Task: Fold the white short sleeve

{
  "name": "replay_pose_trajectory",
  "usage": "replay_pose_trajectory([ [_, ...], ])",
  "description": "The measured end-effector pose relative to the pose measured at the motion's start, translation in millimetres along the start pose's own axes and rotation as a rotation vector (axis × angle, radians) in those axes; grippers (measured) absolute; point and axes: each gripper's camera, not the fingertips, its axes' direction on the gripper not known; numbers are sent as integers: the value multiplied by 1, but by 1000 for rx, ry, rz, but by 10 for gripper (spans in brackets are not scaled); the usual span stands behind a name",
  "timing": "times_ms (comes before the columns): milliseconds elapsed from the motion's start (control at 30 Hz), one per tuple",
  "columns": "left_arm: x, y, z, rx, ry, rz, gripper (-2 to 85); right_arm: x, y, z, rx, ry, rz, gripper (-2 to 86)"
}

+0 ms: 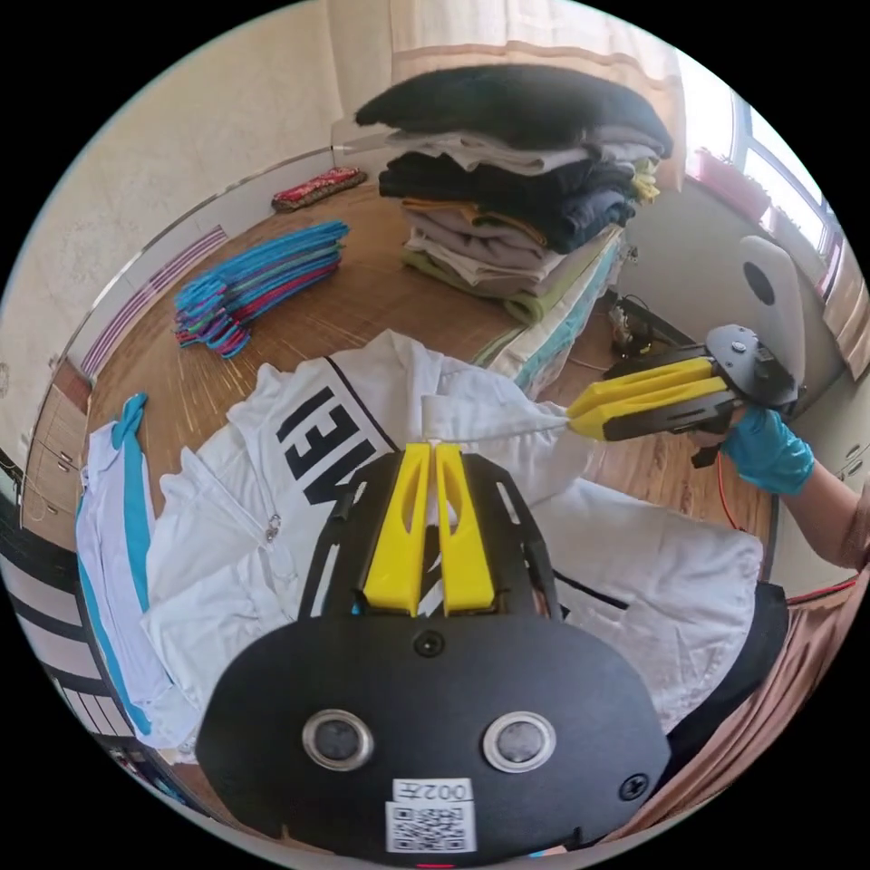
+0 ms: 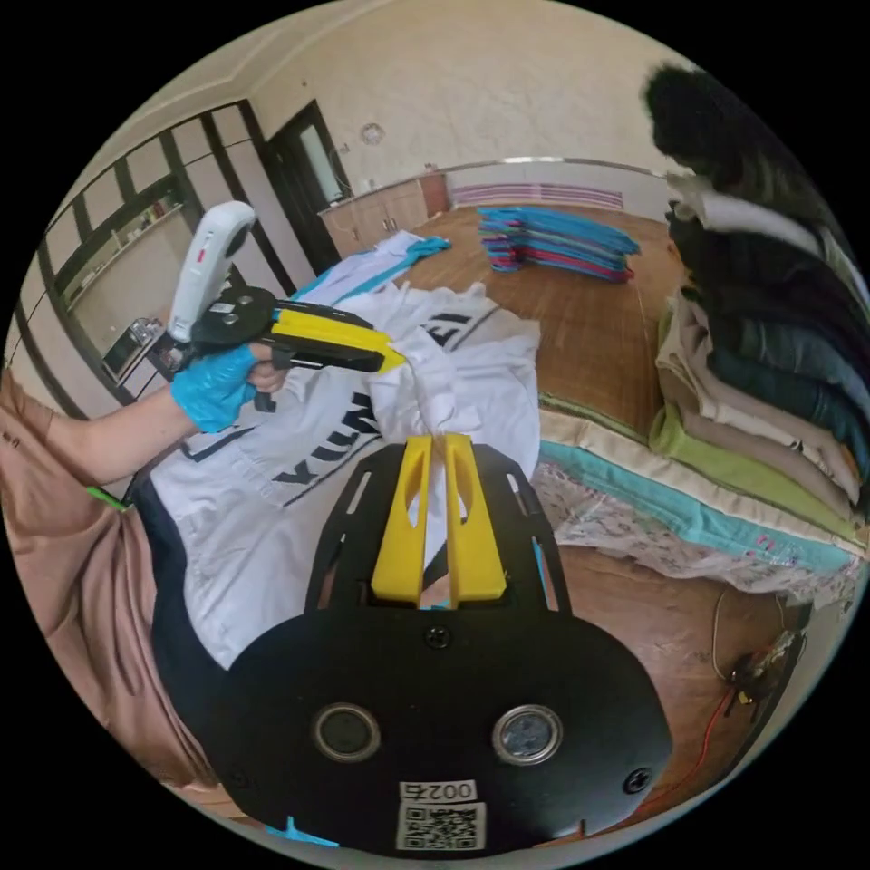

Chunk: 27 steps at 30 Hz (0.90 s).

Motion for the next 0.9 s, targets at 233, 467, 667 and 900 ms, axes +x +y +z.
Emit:
replay_pose_trajectory([
  [233,-5,31,-46,-6,-17,37,-8,-55,4,-24,18,-197,-249,93],
  [467,-4,79,-37,-139,-2,-43,6,-52,13,-5,7,4,-221,112],
  [667,-9,72,-30,-111,32,-97,51,0,3,23,59,-57,13,120],
  [900,-19,56,8,-155,-4,-144,27,8,-13,66,-47,-79,13,77],
])
